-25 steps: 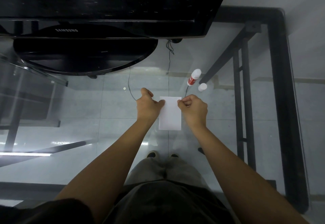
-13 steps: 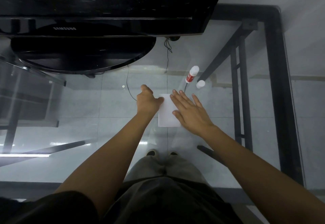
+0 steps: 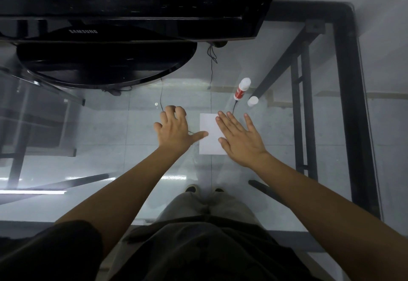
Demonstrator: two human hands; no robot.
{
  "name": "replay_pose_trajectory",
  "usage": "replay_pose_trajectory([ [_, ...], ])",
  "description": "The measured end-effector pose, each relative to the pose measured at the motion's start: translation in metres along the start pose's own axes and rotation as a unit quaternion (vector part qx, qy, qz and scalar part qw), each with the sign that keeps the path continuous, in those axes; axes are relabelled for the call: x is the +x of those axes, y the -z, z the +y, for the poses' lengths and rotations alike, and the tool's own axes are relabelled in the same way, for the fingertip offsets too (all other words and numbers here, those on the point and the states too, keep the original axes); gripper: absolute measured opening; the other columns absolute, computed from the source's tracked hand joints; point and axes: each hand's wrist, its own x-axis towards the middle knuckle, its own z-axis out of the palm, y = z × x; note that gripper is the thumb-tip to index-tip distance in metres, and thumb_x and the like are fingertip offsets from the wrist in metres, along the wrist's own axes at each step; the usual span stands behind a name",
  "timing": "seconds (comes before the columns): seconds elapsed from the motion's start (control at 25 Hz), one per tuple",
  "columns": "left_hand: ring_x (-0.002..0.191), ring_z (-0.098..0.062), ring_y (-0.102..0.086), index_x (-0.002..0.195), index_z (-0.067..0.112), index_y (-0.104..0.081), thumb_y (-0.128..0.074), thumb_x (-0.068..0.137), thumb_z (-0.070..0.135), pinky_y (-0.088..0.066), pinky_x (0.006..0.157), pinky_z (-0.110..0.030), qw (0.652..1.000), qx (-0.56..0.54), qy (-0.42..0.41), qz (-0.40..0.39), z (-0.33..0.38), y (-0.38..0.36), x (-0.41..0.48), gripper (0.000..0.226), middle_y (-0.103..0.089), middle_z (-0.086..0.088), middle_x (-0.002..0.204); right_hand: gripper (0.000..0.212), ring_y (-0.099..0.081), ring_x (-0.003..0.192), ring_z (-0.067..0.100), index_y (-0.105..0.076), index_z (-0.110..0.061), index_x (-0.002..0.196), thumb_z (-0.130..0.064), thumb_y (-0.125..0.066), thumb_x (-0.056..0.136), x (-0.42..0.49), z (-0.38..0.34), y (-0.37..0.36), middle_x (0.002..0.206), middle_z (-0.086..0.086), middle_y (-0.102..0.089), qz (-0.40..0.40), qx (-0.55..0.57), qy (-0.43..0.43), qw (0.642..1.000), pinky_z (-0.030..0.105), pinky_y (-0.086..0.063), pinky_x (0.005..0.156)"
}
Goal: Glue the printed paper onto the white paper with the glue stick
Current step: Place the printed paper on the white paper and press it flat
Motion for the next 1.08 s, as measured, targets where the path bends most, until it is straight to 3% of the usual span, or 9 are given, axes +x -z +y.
replay_pose_trajectory([
  [0.2, 0.106, -0.026, -0.043, 0.118, 0.013, -0.042, -0.053, 0.067, 0.077, -0.039, 0.085, -0.041, 0.998, 0.042, -0.047, -0.016, -0.011, -0.012, -0.026, 0.083, -0.043, -0.010, 0.121, 0.059, 0.009, 0.142, 0.018, 0.013, -0.019, 0.144, -0.047, -0.007, 0.095, -0.001, -0.001, 0.002, 0.156, 0.000, 0.008, 0.004, 0.002, -0.002, 1.000, 0.043, 0.016, 0.107],
  [0.32, 0.125, -0.029, -0.041, 0.134, 0.013, -0.038, -0.046, 0.077, 0.071, -0.036, 0.099, -0.042, 0.987, -0.011, -0.161, 0.011, -0.015, -0.013, -0.028, 0.082, -0.039, -0.011, 0.142, 0.059, 0.011, 0.142, 0.017, 0.012, -0.019, 0.144, -0.045, -0.008, 0.096, -0.001, -0.001, 0.002, 0.156, -0.001, 0.008, 0.004, 0.016, 0.005, 1.000, 0.039, 0.016, 0.107],
  [0.4, 0.144, -0.025, -0.014, 0.147, 0.011, -0.015, -0.025, 0.087, 0.066, -0.019, 0.114, -0.042, 0.967, -0.018, -0.254, -0.017, -0.015, -0.010, -0.017, 0.083, -0.016, -0.009, 0.157, 0.059, 0.009, 0.142, 0.017, 0.012, -0.018, 0.144, -0.044, -0.008, 0.096, -0.002, 0.000, 0.002, 0.157, 0.000, 0.007, 0.006, 0.022, 0.004, 1.000, 0.038, 0.015, 0.108],
  [0.48, 0.141, -0.016, 0.014, 0.146, 0.014, 0.009, -0.002, 0.084, 0.067, 0.003, 0.116, -0.037, 0.945, 0.056, -0.318, -0.053, -0.015, -0.007, -0.004, 0.083, 0.005, -0.007, 0.158, 0.058, 0.008, 0.143, 0.017, 0.010, -0.018, 0.145, -0.044, -0.010, 0.096, -0.001, -0.001, 0.003, 0.157, 0.000, 0.006, 0.005, 0.022, 0.006, 1.000, 0.038, 0.015, 0.108],
  [0.56, 0.136, -0.015, 0.025, 0.142, 0.015, 0.020, 0.011, 0.079, 0.070, 0.016, 0.112, -0.035, 0.925, 0.136, -0.349, -0.069, -0.018, -0.006, 0.005, 0.084, 0.012, -0.006, 0.158, 0.058, 0.008, 0.143, 0.017, 0.009, -0.017, 0.145, -0.043, -0.011, 0.097, -0.001, -0.002, 0.003, 0.157, 0.000, 0.006, 0.002, 0.030, 0.003, 1.000, 0.037, 0.015, 0.108],
  [0.68, 0.133, -0.017, 0.034, 0.138, 0.017, 0.029, 0.012, 0.075, 0.076, 0.026, 0.106, -0.034, 0.899, 0.179, -0.392, -0.085, -0.028, -0.009, 0.003, 0.089, 0.022, -0.005, 0.154, 0.058, 0.009, 0.143, 0.018, 0.010, -0.017, 0.145, -0.042, -0.012, 0.097, 0.000, -0.003, 0.002, 0.157, 0.001, 0.007, 0.001, 0.041, 0.000, 0.999, 0.036, 0.015, 0.108],
  [0.8, 0.134, -0.017, 0.034, 0.136, 0.022, 0.035, 0.005, 0.075, 0.080, 0.028, 0.103, -0.035, 0.877, 0.162, -0.438, -0.113, -0.040, -0.016, -0.011, 0.089, 0.031, 0.000, 0.148, 0.058, 0.008, 0.143, 0.017, 0.009, -0.017, 0.145, -0.041, -0.013, 0.097, 0.000, -0.002, 0.001, 0.157, 0.001, 0.007, 0.000, 0.044, 0.002, 0.999, 0.037, 0.014, 0.108],
  [0.96, 0.136, -0.019, 0.030, 0.142, 0.020, 0.021, -0.002, 0.081, 0.076, 0.026, 0.104, -0.038, 0.852, 0.161, -0.483, -0.123, -0.051, -0.024, -0.037, 0.086, 0.028, 0.001, 0.148, 0.058, 0.009, 0.143, 0.018, 0.008, -0.017, 0.145, -0.042, -0.013, 0.097, 0.000, -0.002, 0.000, 0.157, 0.000, 0.008, -0.004, 0.053, 0.000, 0.999, 0.037, 0.013, 0.108],
  [1.08, 0.140, -0.019, 0.017, 0.144, 0.019, 0.011, -0.004, 0.091, 0.060, 0.012, 0.111, -0.041, 0.892, 0.096, -0.434, -0.084, -0.041, -0.019, -0.036, 0.068, 0.014, 0.001, 0.151, 0.058, 0.009, 0.143, 0.017, 0.009, -0.017, 0.145, -0.042, -0.013, 0.097, 0.000, -0.001, 0.000, 0.157, 0.000, 0.008, -0.003, 0.055, 0.002, 0.998, 0.036, 0.013, 0.109],
])
